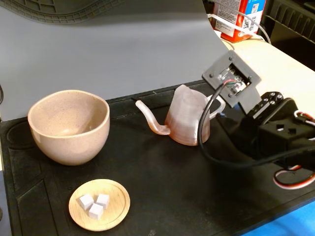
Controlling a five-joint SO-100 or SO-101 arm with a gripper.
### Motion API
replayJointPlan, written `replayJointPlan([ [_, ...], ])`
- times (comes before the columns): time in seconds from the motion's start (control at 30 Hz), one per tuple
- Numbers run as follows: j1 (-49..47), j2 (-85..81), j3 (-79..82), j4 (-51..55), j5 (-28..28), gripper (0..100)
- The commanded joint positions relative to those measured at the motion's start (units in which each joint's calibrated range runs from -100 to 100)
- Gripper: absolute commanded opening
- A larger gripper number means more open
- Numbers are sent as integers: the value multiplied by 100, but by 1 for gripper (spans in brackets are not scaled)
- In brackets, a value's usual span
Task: Pick up a kettle and pour liquid into a cup.
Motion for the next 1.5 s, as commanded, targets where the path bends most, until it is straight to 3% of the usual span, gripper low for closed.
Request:
replayJointPlan([
  [0.0,-20,123,-151,-70,17,13],
  [0.1,-20,345,-487,-70,348,13],
  [0.37,18,627,-931,-79,348,13],
  [0.43,33,627,-931,-35,348,21],
  [0.5,41,627,-931,-44,348,22],
  [1.47,124,1036,-1539,-79,295,21],
])
